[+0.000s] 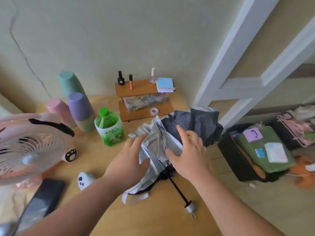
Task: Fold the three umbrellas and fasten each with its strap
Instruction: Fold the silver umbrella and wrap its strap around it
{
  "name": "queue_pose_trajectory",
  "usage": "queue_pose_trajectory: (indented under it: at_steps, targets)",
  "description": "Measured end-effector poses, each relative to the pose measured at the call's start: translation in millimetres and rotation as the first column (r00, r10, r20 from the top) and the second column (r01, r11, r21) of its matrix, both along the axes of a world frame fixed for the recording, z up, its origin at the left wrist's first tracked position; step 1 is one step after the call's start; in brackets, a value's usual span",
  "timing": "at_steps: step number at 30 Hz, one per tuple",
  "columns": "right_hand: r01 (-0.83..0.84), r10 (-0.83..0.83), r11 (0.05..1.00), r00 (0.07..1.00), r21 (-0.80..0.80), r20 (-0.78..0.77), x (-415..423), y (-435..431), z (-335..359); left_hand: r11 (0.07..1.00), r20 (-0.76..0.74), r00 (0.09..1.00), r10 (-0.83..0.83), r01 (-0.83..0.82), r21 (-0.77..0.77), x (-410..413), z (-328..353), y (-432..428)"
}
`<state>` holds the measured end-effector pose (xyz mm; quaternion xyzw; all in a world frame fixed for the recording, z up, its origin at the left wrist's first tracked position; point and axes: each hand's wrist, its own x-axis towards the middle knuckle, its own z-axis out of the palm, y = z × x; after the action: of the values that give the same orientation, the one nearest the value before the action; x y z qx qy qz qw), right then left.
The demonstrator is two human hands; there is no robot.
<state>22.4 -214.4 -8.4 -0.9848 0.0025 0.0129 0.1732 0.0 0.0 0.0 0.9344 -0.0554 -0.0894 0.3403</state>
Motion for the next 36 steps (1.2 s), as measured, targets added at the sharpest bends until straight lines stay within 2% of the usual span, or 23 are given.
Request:
queue_pose_trajectory:
  at_steps: [2, 4, 6, 12, 15, 19, 21, 25, 29, 33, 36]
  targets:
    - [0.013, -0.014, 1.000, 0.997, -0.010, -0.082, 16.0, -9.9, -20.9, 1.000, -0.002, 1.000, 0.012, -0.012, -0.017, 11.9, -16.3, -15.7]
    - [0.035, -0.037, 0.999, 0.969, -0.013, -0.245, 30.4, -21.5, -44.9, 1.000, -0.015, 1.000, 0.021, -0.021, -0.001, 19.2, -36.3, -25.8]
    - [0.038, -0.045, 0.999, 0.953, -0.031, -0.300, 34.7, -26.5, -67.5, 0.999, -0.039, 0.998, 0.043, -0.044, -0.023, 21.1, -58.9, -33.1]
    - [0.126, -0.124, 0.992, 0.977, 0.000, -0.173, 42.1, -35.3, -105.5, 0.995, -0.042, 0.997, 0.069, -0.071, -0.064, 16.0, -115.4, -35.3]
    - [0.096, -0.097, 0.995, 0.986, -0.008, -0.133, 41.5, -38.4, -112.8, 0.996, 0.026, 0.998, 0.052, -0.050, -0.078, 14.3, -127.6, -34.8]
    - [0.022, -0.014, 0.996, 0.996, 0.088, -0.087, 31.8, -44.3, -109.0, 0.996, 0.154, 0.988, -0.002, 0.015, -0.086, 6.6, -142.4, -32.2]
    - [0.049, -0.039, 0.995, 0.994, 0.093, -0.100, 18.9, -52.6, -101.4, 0.998, 0.221, 0.974, -0.043, 0.052, -0.035, -0.7, -152.0, -30.2]
    - [0.090, -0.108, 0.993, 0.954, -0.076, -0.280, -3.2, -69.2, -101.1, 0.988, 0.337, 0.930, -0.146, 0.122, 0.090, -18.0, -174.4, -25.2]
    - [0.013, -0.025, 0.999, 0.970, -0.050, -0.241, -9.9, -71.2, -116.0, 0.963, 0.398, 0.883, -0.247, 0.178, 0.202, -33.4, -188.5, -20.0]
    - [-0.002, 0.014, 0.997, 0.987, 0.074, -0.163, -33.0, -62.4, -121.4, 0.980, 0.400, 0.895, -0.199, 0.175, 0.095, -49.8, -188.3, -18.6]
    - [0.008, 0.000, 0.998, 0.991, 0.063, -0.135, -49.8, -58.4, -130.7, 0.992, 0.414, 0.904, -0.109, 0.128, -0.017, -75.0, -181.3, -21.6]
